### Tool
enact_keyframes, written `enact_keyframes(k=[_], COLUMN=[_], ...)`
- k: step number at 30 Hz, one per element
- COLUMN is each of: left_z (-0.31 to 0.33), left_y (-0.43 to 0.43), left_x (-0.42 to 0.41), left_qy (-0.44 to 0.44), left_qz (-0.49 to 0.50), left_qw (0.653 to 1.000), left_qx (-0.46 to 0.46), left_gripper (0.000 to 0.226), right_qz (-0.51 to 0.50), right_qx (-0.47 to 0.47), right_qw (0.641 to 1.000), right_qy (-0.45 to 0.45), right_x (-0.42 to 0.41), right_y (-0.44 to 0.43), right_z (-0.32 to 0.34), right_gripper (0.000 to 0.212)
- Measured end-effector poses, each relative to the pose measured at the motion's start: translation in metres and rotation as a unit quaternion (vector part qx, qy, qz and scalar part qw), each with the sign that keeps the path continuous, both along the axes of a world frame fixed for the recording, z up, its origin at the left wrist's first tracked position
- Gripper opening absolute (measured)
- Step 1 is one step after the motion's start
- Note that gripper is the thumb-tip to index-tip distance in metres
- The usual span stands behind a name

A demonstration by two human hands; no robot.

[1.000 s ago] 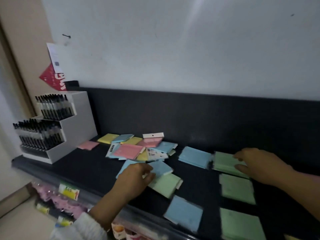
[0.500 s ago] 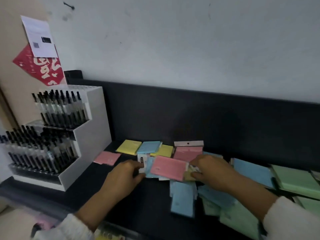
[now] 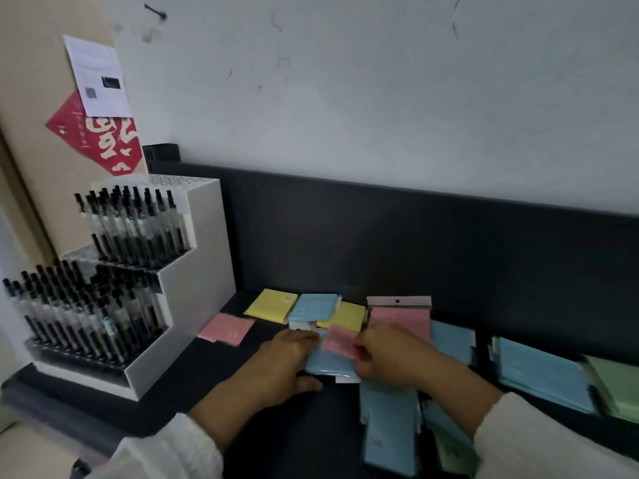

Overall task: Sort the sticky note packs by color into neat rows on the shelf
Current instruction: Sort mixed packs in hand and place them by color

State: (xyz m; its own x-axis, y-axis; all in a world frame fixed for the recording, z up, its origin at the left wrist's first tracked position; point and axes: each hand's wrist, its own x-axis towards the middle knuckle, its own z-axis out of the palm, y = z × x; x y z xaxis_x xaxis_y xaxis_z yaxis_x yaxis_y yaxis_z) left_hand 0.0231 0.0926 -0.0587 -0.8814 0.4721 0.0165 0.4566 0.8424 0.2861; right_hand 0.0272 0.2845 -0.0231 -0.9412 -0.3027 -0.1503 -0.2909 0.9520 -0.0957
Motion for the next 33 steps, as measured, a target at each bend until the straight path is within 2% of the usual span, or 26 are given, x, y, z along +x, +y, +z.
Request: enact_keyframes(k=[6,15,18,23,26,29,33], left_z=[-0.002,0.001,0.002,0.014,0.017,0.019,0.024], left_y=[0.014,0.012,0.005,-0.019,-0.037,-0.053,-0.067], left_x=[-0.005,-0.004,-0.004,-0.007,-0.008,-0.007,-0.002], left_qy=[0.016,0.048,0.061,0.101,0.115,0.121,0.209], left_qz=[0.018,-0.037,-0.058,-0.062,-0.044,-0.034,-0.055], left_qw=[1.000,0.997,0.993,0.991,0.991,0.992,0.964], left_qx=[-0.012,-0.057,-0.077,-0.067,-0.042,0.015,0.152], left_gripper=[0.064,0.053,0.050,0.037,0.032,0.034,0.033], right_qz=[-0.033,-0.061,-0.080,-0.127,-0.159,-0.170,-0.157], right_qx=[-0.085,-0.171,-0.167,-0.105,-0.091,-0.100,-0.117], right_qw=[0.996,0.983,0.983,0.986,0.982,0.973,0.954], right_qy=[0.002,-0.009,-0.007,0.023,0.051,0.123,0.228], right_x=[-0.009,-0.013,-0.010,-0.004,0.002,0.014,0.049], right_y=[0.015,0.023,0.019,0.000,-0.012,-0.020,-0.033], right_z=[0.003,-0.007,-0.006,-0.004,-0.008,-0.012,-0.009], right_gripper=[0.028,0.024,0.026,0.030,0.030,0.029,0.040])
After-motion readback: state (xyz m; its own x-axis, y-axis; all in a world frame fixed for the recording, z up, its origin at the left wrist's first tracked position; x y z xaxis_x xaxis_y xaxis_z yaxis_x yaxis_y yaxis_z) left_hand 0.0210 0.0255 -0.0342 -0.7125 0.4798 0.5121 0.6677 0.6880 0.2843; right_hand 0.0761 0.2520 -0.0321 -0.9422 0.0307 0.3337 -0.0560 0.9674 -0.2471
